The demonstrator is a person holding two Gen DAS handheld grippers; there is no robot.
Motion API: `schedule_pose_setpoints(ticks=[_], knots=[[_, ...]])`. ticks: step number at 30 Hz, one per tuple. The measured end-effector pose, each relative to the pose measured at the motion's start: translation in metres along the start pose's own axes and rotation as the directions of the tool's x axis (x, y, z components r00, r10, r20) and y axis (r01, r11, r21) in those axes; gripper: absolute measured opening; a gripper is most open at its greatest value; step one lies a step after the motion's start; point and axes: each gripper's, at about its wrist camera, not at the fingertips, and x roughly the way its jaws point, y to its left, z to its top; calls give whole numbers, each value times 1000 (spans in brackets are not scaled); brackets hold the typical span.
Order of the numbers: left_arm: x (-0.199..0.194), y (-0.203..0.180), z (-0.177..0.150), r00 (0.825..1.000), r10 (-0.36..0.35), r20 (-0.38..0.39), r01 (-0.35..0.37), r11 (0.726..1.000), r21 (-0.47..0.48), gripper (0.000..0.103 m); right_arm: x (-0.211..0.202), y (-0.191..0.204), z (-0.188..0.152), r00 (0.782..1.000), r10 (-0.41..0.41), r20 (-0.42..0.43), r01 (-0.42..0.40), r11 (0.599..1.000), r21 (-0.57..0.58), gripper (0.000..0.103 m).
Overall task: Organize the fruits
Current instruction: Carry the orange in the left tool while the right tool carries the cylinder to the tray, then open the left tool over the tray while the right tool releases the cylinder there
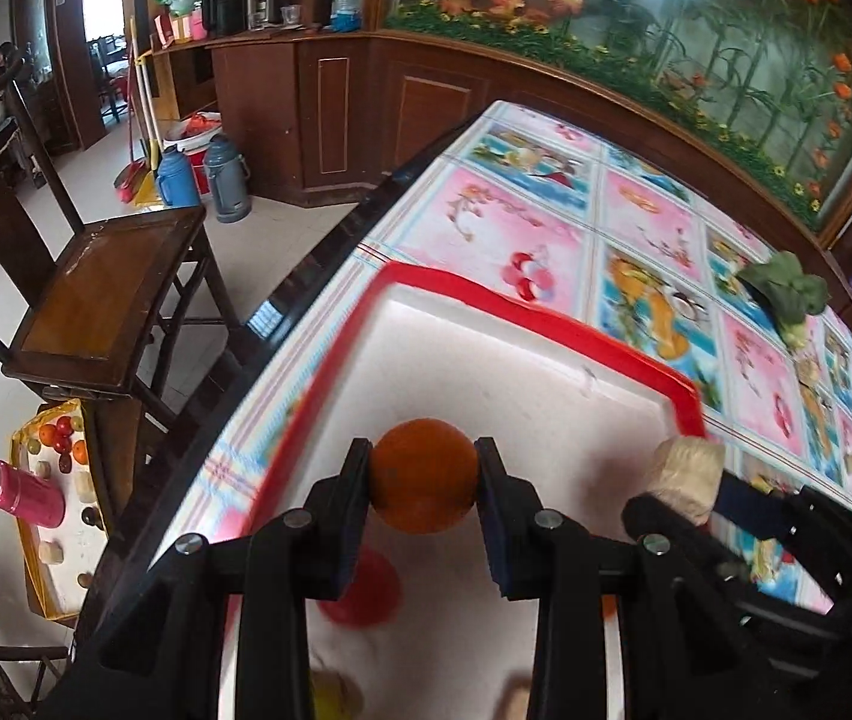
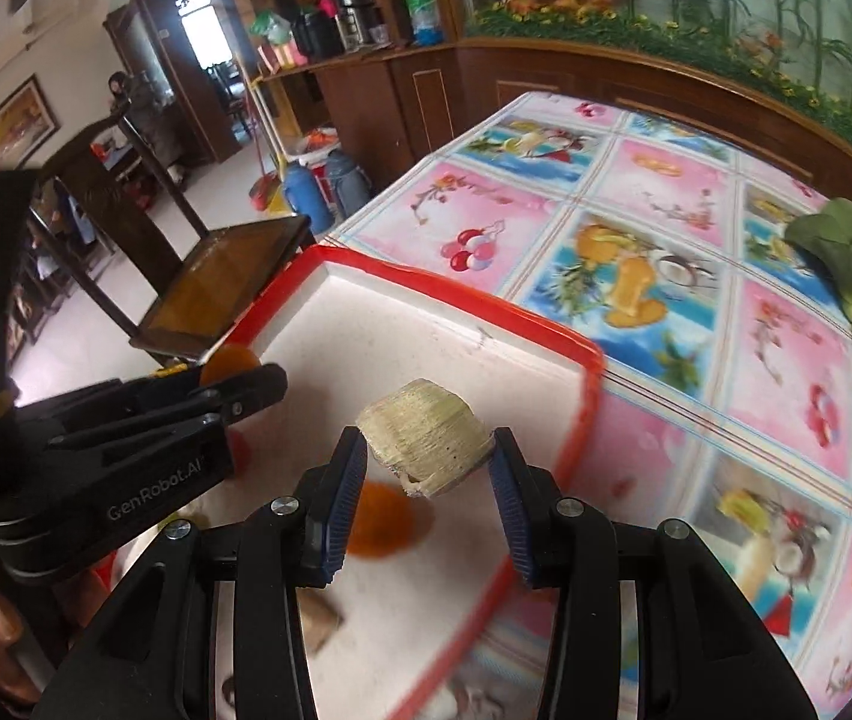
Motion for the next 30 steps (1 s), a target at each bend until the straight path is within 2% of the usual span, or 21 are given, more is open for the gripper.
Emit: schedule_pose_setpoints(ticks=[11,21,25,30], knots=[[30,3,2,998,20,-56,-20,1000,0,36,38,0,6,997,2,-80,-2,1000,5,41],[31,-5,1,997,58,-42,-56,998,32,38,44,-4,2,996,-11,-93,12,1000,6,42],[29,-6,-1,996,82,-41,-80,996,38,56,41,-5,-2,995,-19,-95,19,1000,9,45],[24,-9,-4,995,97,-35,-95,994,52,59,35,-6,-5,995,-32,-91,32,999,-2,46]])
